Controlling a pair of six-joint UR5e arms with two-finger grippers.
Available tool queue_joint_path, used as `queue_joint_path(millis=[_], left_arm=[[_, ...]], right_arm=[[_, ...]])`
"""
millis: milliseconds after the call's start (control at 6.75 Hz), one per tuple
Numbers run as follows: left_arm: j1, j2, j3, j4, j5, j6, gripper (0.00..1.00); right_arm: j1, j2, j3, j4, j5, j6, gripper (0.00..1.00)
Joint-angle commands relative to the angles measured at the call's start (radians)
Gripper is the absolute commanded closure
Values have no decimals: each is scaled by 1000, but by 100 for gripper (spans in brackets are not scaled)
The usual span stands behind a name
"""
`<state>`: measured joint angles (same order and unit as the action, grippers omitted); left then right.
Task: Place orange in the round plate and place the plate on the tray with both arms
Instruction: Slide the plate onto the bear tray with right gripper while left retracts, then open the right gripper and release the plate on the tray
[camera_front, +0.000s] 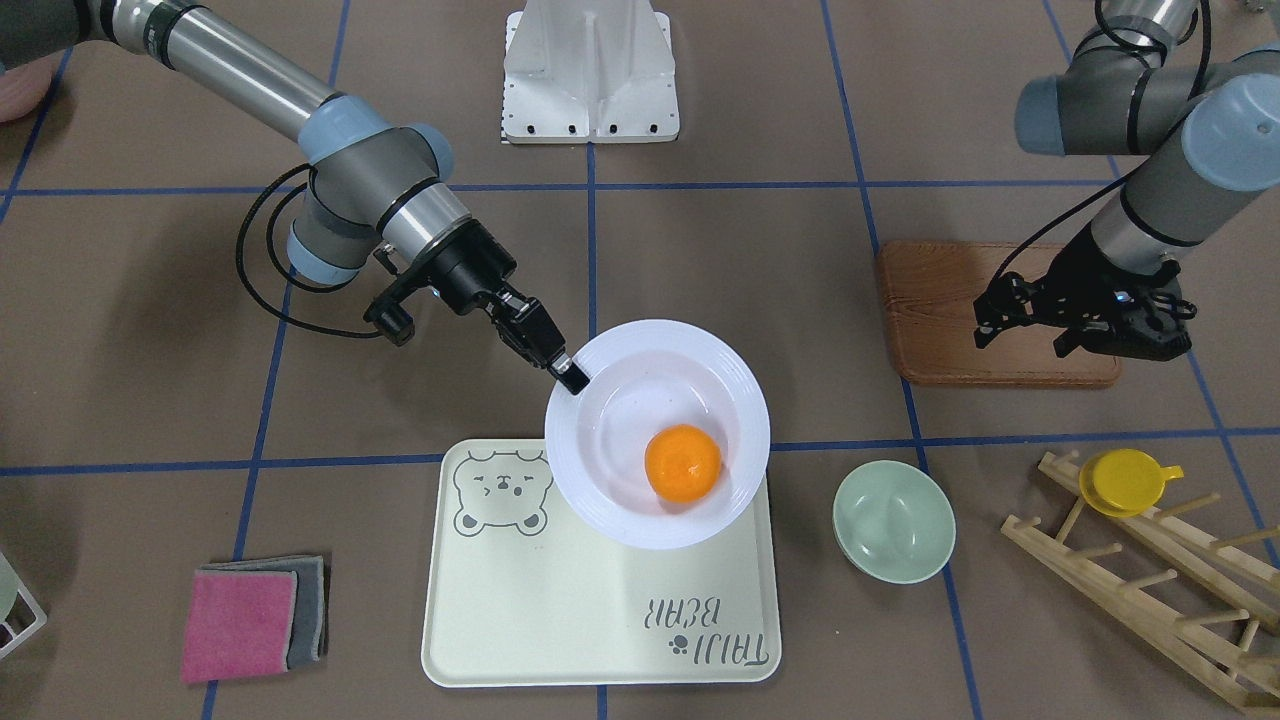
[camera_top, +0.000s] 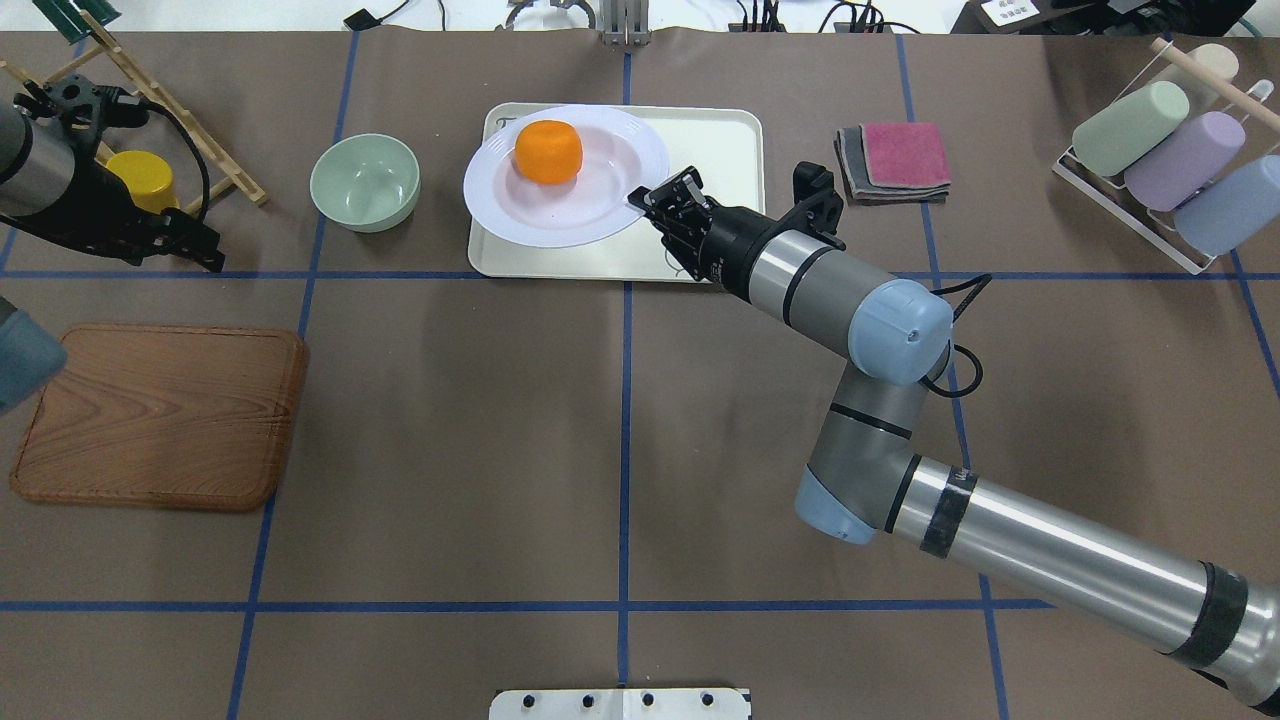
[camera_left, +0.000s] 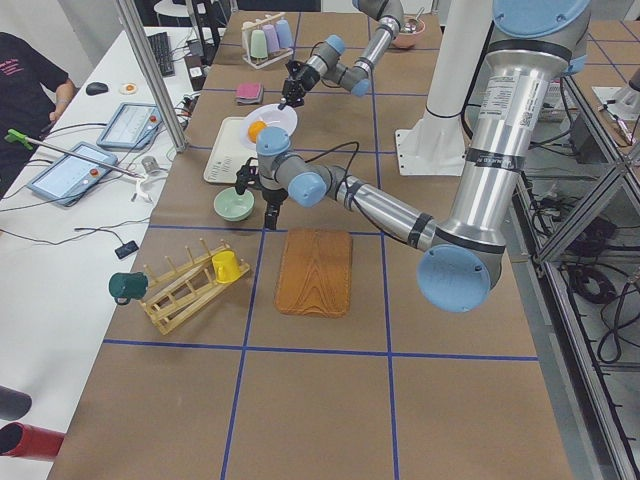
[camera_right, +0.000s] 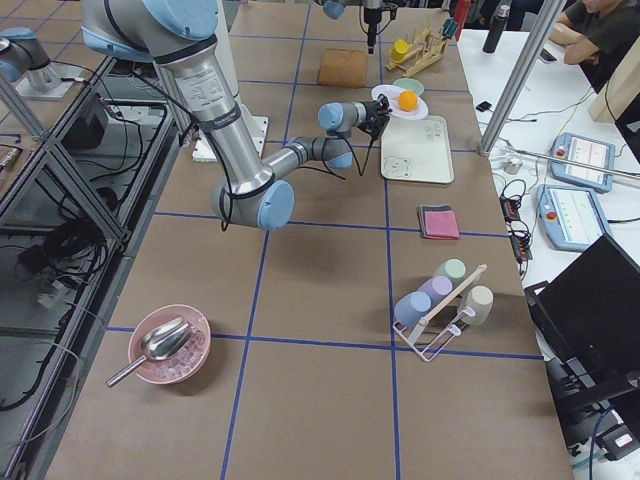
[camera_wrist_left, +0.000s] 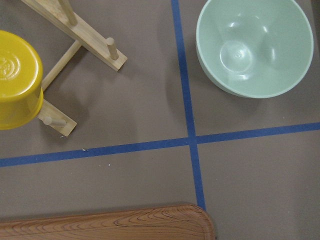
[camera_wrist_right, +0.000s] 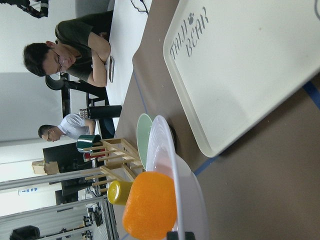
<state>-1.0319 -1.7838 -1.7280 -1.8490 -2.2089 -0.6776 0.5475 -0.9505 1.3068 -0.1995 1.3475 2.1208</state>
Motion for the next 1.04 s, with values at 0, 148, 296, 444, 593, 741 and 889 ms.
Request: queue_joint_path(millis=[0,148,296,444,593,741,889], left_arm=[[-7,1,45,-41,0,10,2],[-7,4,47,-42,0,9,2],[-7,4,47,-42,0,9,2],[-7,9,47,-42,0,9,2],[-7,18,47,-48,0,9,2],[-7,26,47,-64,0,9,2],[-7,27,47,-64,0,9,2]], right_arm=[[3,19,-90,-11,-76,5,100],[2,41,-116,-81,-94,5,100],[-7,65,-145,-136,-117,5,100],[-21,76,-156,-187,-128,5,100],[-40,85,-156,-227,-151,5,100],[-47,90,-156,-230,-154,4,50],[-47,75,-149,-236,-122,-18,1]])
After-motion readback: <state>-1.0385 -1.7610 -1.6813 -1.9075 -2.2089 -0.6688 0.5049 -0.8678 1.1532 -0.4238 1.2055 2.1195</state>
